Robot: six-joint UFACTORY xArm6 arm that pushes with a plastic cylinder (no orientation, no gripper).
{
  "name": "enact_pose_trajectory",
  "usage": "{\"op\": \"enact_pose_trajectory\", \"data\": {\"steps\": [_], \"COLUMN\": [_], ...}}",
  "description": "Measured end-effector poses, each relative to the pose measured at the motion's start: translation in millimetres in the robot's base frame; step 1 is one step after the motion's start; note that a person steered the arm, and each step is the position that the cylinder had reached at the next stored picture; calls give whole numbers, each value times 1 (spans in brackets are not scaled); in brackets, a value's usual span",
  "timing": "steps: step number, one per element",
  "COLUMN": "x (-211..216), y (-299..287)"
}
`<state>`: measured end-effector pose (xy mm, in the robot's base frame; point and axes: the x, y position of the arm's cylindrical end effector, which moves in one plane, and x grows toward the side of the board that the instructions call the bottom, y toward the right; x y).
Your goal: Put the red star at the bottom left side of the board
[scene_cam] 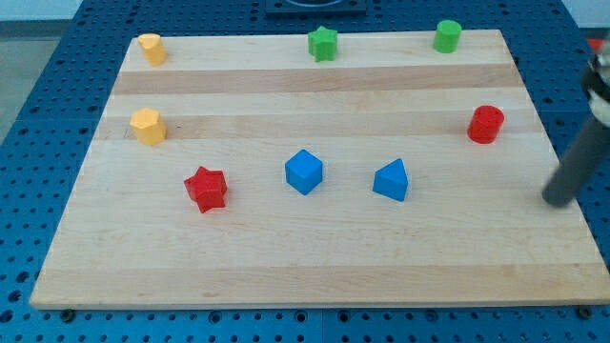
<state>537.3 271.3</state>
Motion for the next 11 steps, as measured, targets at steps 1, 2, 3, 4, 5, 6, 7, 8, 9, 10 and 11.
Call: {"op": "enact_pose_trajectory", "data": {"steps": [1, 2, 3, 4, 5, 6, 7, 8, 9, 10, 11], "x": [66, 69, 46, 13, -27, -60, -55, -27, -18, -48, -72], "y": [-69, -194, -270, -294, -303, -324, -377, -432, -461, -463, -484]}}
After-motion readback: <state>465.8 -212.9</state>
